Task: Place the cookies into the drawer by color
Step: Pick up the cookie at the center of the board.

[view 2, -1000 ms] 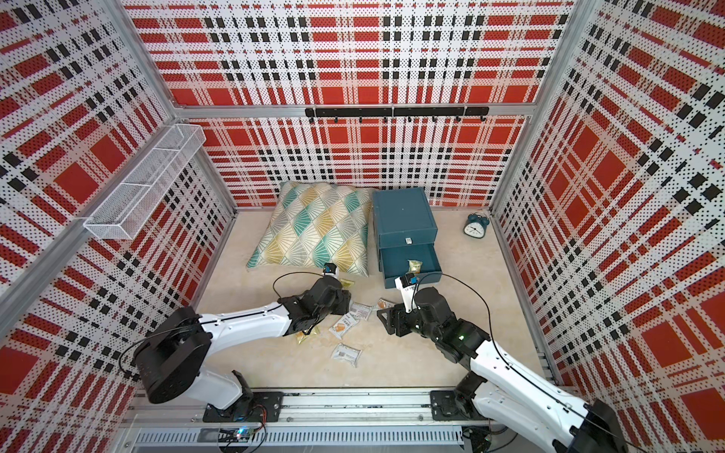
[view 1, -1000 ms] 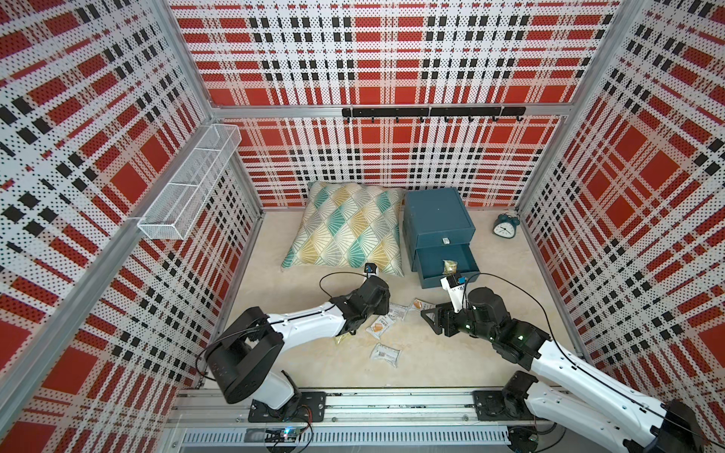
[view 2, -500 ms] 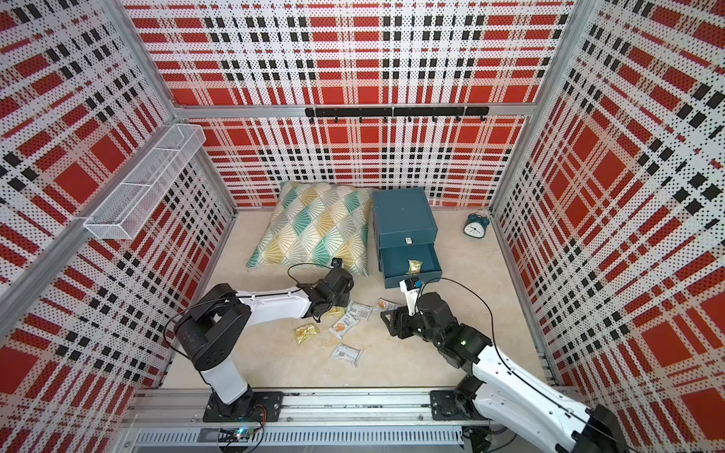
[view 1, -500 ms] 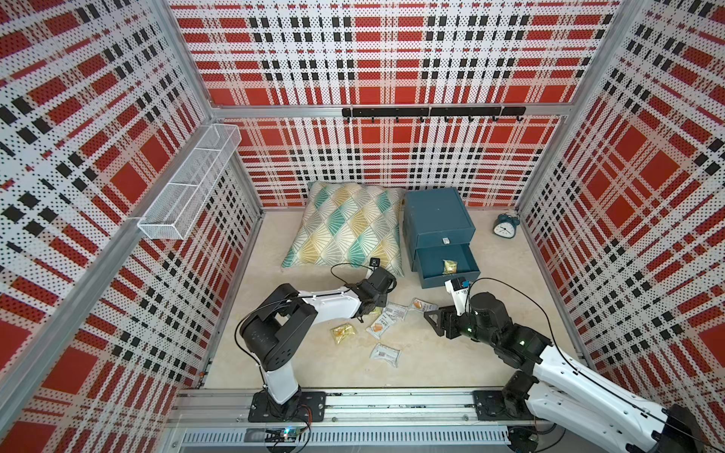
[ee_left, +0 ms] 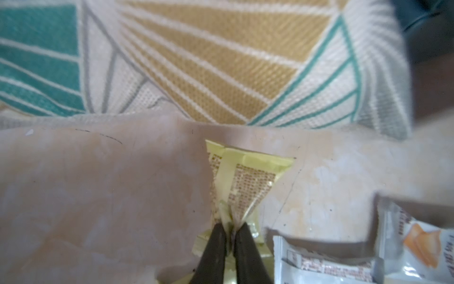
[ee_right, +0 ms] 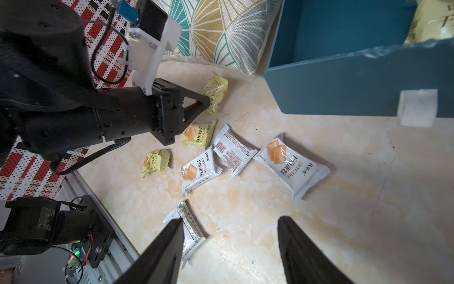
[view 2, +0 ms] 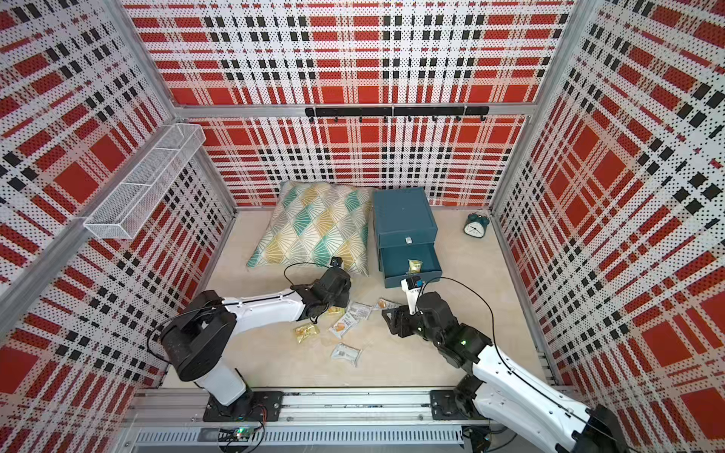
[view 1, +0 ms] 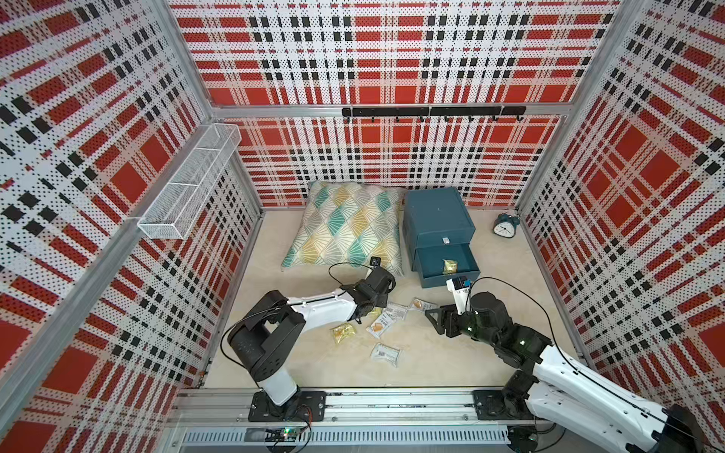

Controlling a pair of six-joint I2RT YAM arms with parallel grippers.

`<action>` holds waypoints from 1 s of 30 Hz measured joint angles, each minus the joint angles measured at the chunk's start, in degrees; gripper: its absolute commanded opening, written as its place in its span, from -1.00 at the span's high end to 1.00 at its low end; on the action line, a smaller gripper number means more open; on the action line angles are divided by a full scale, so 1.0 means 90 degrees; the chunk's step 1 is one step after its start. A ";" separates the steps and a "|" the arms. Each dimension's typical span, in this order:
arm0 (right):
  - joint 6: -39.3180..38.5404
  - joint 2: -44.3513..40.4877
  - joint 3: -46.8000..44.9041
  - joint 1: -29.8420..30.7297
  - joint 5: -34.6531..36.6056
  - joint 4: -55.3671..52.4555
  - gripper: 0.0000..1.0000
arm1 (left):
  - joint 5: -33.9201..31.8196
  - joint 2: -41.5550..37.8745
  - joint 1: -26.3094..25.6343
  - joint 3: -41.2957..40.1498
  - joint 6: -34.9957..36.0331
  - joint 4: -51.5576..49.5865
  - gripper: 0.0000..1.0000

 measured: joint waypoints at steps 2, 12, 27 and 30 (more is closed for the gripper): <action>0.0015 -0.0029 0.0005 0.0000 0.0049 -0.0012 -0.34 | 0.0012 -0.0175 -0.0046 -0.0012 -0.0012 -0.0005 0.82; 0.0187 -0.0483 0.0155 0.0000 0.0503 -0.0340 -0.60 | 0.0129 -0.1256 -0.0549 -0.0022 -0.0092 -0.0194 0.83; 0.0427 -0.1401 0.0865 0.0000 0.1887 -0.1088 -1.00 | 0.0631 -0.1423 -0.1282 0.1353 -0.0121 -0.0250 0.82; 0.0561 -0.1564 0.0865 0.0000 0.2127 -0.1241 -1.00 | 0.0707 -0.1042 -0.1294 0.1766 -0.0056 -0.0219 0.83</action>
